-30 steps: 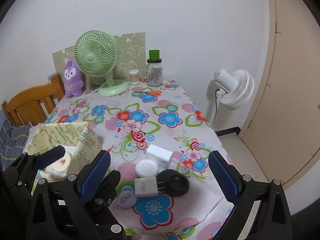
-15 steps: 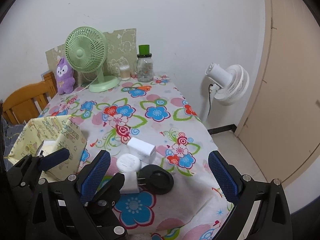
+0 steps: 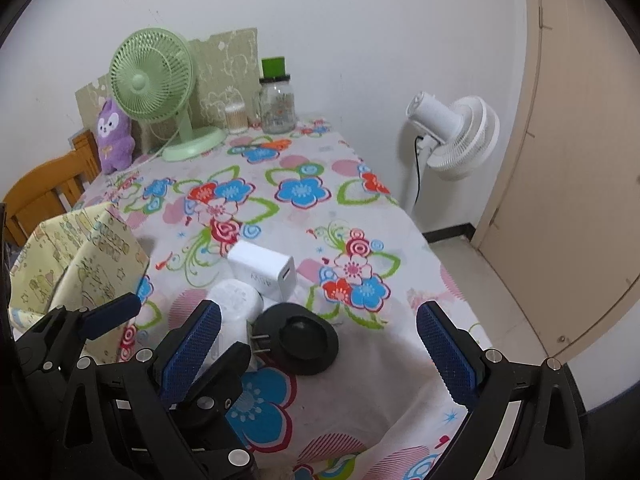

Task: Organize rigid objects
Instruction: 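Grasp the white square charger with the left tool while the right tool grasps the black round object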

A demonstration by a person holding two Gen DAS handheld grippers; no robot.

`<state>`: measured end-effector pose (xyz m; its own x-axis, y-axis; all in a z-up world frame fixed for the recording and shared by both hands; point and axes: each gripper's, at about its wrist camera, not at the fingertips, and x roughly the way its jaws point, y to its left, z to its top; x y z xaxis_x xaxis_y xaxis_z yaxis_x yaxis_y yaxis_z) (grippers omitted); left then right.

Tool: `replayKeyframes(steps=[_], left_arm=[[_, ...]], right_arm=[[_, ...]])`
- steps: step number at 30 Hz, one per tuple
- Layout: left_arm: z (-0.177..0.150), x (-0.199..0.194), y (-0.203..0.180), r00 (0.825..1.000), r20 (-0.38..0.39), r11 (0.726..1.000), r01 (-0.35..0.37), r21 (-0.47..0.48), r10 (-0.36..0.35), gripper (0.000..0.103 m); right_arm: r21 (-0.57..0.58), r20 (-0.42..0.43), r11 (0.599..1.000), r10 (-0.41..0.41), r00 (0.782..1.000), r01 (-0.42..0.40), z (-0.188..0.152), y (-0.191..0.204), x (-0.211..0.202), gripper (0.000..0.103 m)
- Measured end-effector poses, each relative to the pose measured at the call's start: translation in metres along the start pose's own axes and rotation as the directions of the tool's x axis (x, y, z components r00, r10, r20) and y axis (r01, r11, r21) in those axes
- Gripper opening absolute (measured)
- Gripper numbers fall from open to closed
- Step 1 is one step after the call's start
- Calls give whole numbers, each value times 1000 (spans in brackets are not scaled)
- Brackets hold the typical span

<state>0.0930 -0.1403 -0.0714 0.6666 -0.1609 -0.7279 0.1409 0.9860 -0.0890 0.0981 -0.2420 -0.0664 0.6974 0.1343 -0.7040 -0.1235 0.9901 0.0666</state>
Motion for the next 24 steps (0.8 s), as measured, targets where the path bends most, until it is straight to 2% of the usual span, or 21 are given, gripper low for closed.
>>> replayKeyframes(steps=[15,21,23,24], left_arm=[[-13,34,3,998,-68,1000,17,-9,-18,99],[-17,44,-5,995,-90,999,40,23,-38,83],[-18,46,-5,995,-96,999,42,22,-40,71],[-18,46,-5,995,-89,999,38,27,-35,69]], right_arm=[[20,-81,1000,-14,997,16,-15,-4,35,100],[30,-117,999,-21,993,25,-20,-7,48,100],[31,-126,999,-22,992,26,-22,-7,52,100],[32,-130,999,-21,991,25,-22,-7,54,100]])
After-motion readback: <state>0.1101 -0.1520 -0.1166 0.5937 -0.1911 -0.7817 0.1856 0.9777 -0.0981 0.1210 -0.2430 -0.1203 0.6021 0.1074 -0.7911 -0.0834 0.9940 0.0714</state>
